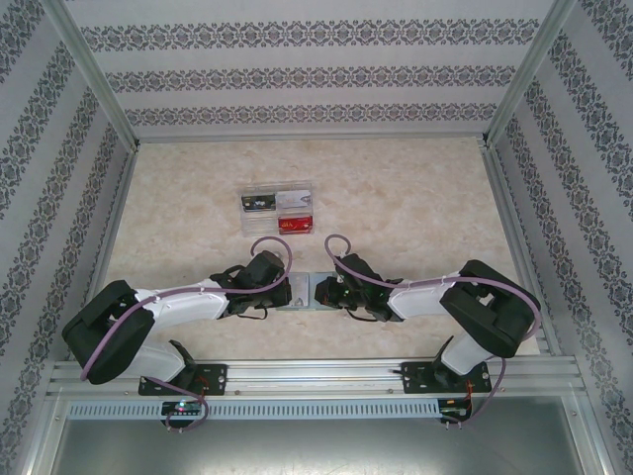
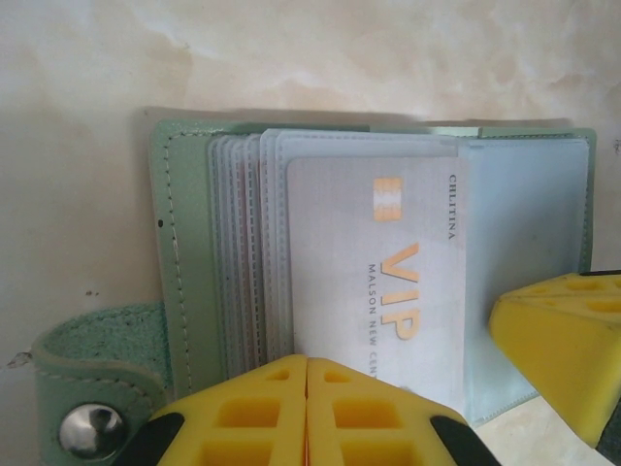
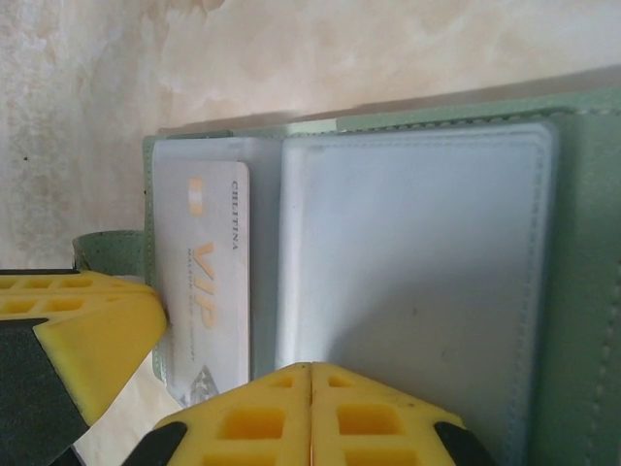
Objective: Take the credit cards out of the card holder
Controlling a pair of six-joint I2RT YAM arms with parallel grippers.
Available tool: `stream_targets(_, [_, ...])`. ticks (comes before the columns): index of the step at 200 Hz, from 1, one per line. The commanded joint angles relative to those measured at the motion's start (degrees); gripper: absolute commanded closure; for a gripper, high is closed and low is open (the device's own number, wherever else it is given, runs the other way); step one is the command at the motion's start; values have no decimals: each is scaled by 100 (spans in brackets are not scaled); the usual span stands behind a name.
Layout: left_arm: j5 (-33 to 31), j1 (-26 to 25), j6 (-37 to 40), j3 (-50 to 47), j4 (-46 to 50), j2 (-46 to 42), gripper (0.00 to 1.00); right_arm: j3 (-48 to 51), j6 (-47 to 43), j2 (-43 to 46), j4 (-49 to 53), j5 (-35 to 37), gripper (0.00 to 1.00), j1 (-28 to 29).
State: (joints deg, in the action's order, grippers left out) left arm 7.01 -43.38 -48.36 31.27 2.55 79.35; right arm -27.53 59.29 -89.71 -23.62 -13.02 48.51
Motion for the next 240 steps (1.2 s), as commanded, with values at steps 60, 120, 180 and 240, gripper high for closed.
stream_targets(60, [-242,48,94,182,909,-599,87,-428,-376,135,178,-66,84,141])
stream_targets(120, [-103,48,127,87,612,-320,87,-508,-391,-93,147,-67,79,150])
stream_targets(180, [-76,44,134,64,481,-115,88,-521,-370,-235,97,-93,78,150])
stream_targets(240, [-43,48,100,48,436,-18,88,-584,-357,-376,15,-196,80,159])
